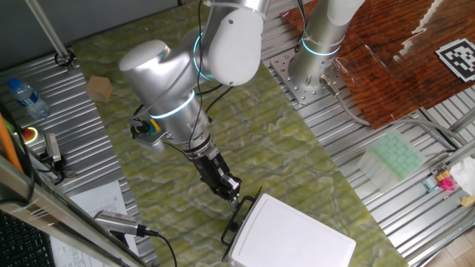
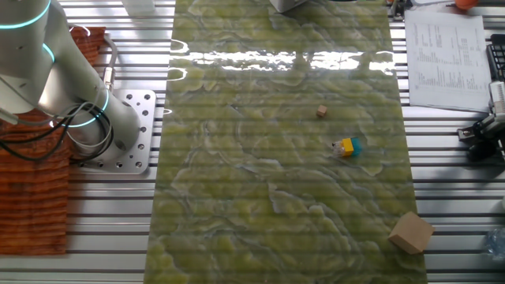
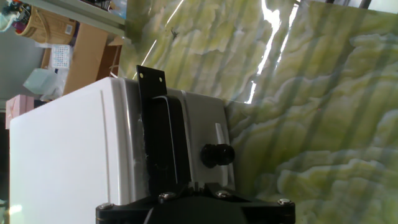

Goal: Put things in the drawer

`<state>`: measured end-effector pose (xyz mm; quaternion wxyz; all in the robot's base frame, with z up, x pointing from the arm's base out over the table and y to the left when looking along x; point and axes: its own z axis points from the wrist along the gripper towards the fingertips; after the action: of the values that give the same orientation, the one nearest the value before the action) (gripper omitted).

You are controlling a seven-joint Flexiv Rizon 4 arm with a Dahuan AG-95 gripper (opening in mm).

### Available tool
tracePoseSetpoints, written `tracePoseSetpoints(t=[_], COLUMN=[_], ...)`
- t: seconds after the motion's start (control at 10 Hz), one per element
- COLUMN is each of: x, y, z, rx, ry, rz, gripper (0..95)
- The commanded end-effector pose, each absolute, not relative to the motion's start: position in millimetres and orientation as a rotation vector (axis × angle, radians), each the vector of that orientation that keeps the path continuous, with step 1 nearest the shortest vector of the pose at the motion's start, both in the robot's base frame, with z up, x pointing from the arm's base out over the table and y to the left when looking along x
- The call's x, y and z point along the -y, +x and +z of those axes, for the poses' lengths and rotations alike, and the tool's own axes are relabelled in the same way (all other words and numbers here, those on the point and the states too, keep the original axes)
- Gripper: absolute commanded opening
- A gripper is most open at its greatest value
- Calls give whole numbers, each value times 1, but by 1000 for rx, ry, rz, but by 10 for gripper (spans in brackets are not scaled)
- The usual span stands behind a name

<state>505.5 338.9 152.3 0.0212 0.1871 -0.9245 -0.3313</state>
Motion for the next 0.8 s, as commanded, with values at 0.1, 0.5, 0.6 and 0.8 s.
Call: tracePoseSetpoints(t=[0.1, 0.5, 0.6, 0.8], x=[-339, -339, -339, -337], y=[506, 505, 506, 507], z=[153, 153, 153, 153], rx=[2863, 2872, 2877, 2896], ry=[568, 546, 548, 601], rz=[-1044, -1010, -986, -890], gripper=[0, 0, 0, 0])
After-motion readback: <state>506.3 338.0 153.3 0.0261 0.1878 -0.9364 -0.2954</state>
